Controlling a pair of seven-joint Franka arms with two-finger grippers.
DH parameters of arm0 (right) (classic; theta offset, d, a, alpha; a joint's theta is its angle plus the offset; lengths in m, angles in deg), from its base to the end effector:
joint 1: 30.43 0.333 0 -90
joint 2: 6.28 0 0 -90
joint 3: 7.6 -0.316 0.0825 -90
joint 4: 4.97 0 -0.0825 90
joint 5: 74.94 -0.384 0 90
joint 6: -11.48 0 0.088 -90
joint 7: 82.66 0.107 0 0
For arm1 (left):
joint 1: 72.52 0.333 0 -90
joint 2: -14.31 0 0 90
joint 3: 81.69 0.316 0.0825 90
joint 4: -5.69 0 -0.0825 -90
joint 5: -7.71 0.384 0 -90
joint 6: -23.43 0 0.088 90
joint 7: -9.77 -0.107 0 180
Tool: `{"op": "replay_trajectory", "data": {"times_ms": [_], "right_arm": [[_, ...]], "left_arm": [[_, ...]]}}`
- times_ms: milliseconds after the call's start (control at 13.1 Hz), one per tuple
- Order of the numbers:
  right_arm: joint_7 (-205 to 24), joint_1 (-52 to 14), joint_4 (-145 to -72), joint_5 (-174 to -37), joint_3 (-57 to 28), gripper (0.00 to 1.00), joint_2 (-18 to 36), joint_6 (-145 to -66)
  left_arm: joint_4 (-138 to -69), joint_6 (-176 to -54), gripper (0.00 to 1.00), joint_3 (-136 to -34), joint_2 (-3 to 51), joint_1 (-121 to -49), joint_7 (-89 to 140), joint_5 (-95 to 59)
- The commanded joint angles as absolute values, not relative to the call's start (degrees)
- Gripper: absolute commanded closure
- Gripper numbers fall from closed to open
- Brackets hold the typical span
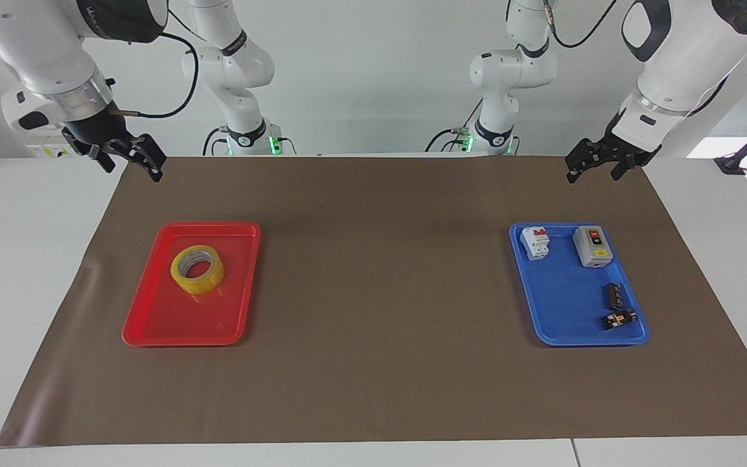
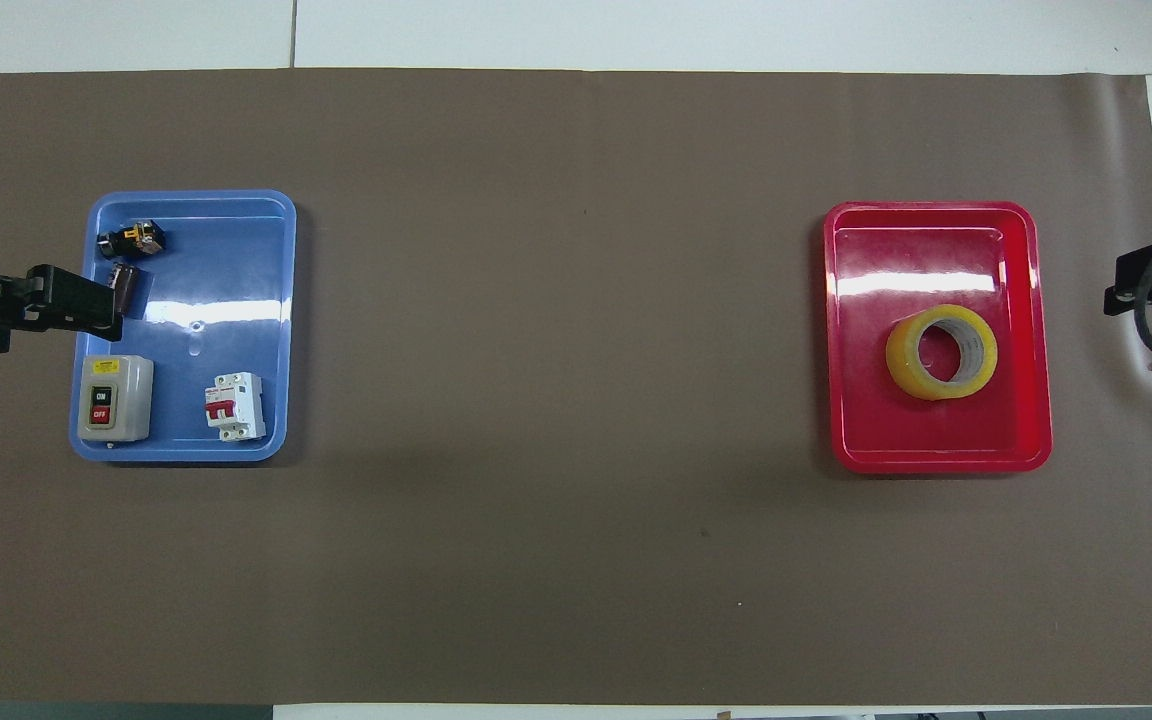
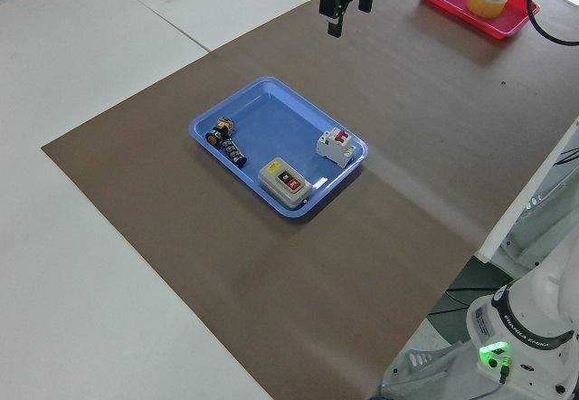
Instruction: Place and move tape with both arms
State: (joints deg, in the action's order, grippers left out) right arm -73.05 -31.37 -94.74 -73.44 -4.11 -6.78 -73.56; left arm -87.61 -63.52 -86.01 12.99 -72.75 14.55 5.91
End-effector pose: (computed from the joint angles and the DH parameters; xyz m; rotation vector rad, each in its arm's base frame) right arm 0.5407 -0.0450 0.6239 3.0871 -0.3821 -0.1130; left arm 0.5381 -0.0468 0.6057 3.1160 0.0059 -0.1403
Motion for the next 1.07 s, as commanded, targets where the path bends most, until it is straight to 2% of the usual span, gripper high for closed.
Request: {"op": "replay_trajectory", "data": {"times_ms": [0, 990], "right_arm": [[-72.6, -30.9, -95.3, -74.1, -3.8, 0.00, -7.5, -73.6], [-79.5, -31.2, -95.2, -73.9, -4.2, 0.00, -7.5, -74.6]], "left_arm": [[-88.8, -64.2, 0.00, -86.0, 11.7, -72.5, 14.2, 6.9], [-88.8, -64.2, 0.00, -86.0, 11.7, -72.5, 14.2, 6.9]]}}
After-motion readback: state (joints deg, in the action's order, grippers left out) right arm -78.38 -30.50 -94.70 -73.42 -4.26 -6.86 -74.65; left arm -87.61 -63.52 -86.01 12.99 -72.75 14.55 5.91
